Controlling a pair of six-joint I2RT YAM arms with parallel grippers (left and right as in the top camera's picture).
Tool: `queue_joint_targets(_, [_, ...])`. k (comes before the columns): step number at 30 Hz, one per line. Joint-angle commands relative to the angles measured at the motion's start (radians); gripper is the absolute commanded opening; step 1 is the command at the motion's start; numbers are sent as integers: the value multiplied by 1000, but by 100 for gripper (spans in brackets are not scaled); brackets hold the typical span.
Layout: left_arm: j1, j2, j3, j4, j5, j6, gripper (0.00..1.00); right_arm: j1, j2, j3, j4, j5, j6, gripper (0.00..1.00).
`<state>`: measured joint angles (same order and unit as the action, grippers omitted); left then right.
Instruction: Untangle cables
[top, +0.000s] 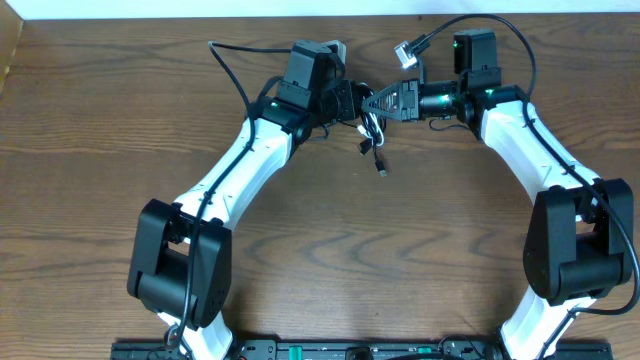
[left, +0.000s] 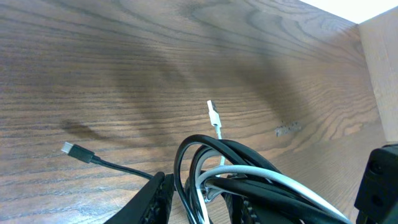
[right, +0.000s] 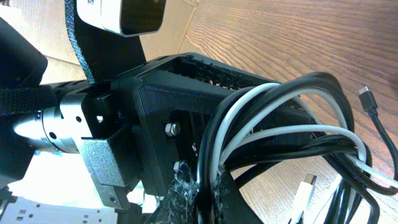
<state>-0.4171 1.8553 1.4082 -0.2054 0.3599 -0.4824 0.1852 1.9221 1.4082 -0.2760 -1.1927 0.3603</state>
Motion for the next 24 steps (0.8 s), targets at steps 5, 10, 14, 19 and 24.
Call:
queue_joint_targets(5, [-12, 21, 3, 34, -40, -214, 32, 29, -5, 11, -5, -93, 37, 1])
queue_joint_targets(10, [-12, 21, 3, 29, -40, -238, 25, 29, -5, 11, -17, 19, 39, 1])
queue_joint_targets(14, [-11, 21, 3, 29, -50, -238, 8, 40, -5, 11, -43, 131, 42, 1])
queue_joint_targets(19, [-11, 21, 3, 25, -104, -233, 7, 48, -5, 11, -61, 155, 37, 1])
queue_joint_targets(24, [-10, 21, 3, 20, -108, -187, 7, 52, -5, 11, -70, 190, 16, 1])
